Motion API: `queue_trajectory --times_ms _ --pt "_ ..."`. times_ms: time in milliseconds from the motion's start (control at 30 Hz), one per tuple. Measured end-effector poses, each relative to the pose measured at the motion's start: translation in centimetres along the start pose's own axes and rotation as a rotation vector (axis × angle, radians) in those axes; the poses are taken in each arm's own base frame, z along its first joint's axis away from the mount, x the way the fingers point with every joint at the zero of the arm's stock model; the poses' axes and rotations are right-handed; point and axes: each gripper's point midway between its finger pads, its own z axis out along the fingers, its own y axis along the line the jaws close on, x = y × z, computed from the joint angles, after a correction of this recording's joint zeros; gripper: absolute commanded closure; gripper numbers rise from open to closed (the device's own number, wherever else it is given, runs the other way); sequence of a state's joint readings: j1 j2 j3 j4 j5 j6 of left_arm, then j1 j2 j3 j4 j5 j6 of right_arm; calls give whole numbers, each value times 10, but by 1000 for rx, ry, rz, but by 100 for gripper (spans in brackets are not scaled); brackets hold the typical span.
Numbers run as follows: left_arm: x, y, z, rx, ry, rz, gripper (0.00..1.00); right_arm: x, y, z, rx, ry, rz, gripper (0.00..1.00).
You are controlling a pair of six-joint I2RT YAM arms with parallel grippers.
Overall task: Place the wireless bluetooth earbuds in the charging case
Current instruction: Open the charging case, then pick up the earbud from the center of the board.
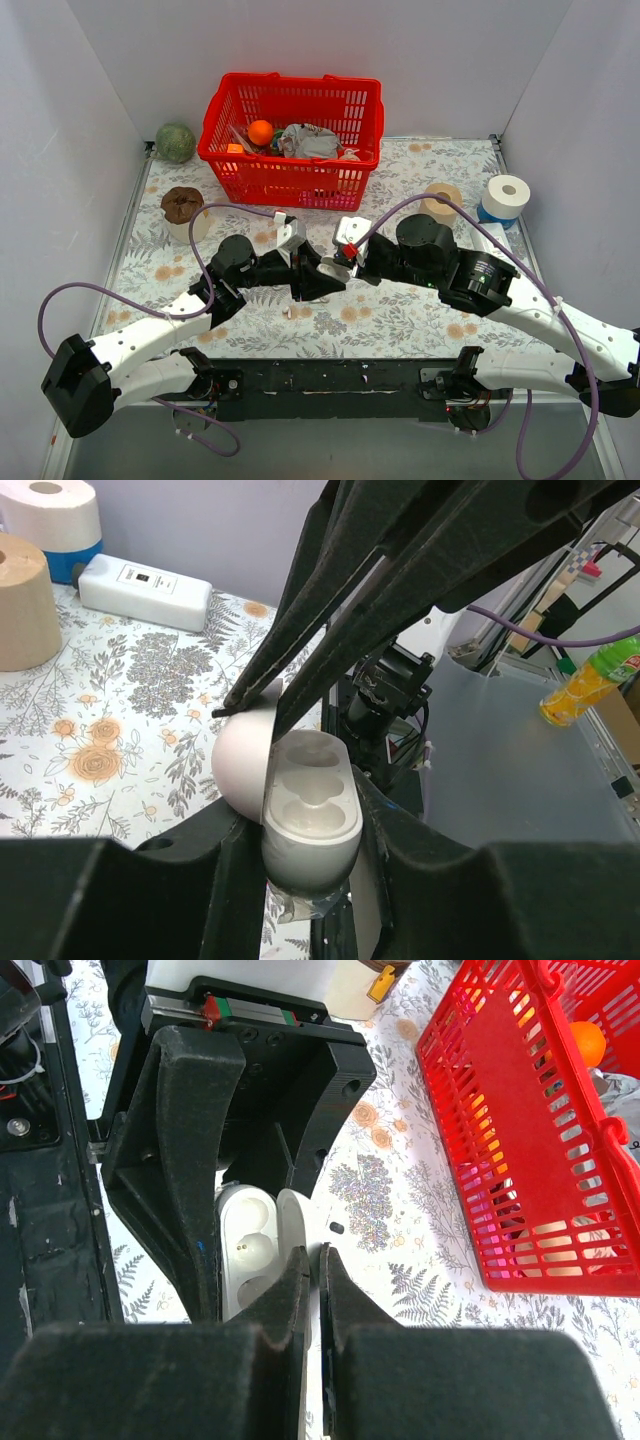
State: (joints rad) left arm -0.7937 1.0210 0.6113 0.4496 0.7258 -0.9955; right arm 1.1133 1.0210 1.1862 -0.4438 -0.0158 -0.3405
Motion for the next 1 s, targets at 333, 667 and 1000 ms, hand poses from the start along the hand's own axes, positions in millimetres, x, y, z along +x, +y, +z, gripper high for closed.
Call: queue_trajectory --times_ms 333,667,1000 --pt "1 2 -3 -23 -17 5 100 -1 -2 0 27 -6 48 44" --pt "3 8 -34 -176 -113 11 100 -34 -32 -25 200 -155 187 20" --pt "-42 0 -96 -396 -392 54 100 68 -25 21 259 8 398 41"
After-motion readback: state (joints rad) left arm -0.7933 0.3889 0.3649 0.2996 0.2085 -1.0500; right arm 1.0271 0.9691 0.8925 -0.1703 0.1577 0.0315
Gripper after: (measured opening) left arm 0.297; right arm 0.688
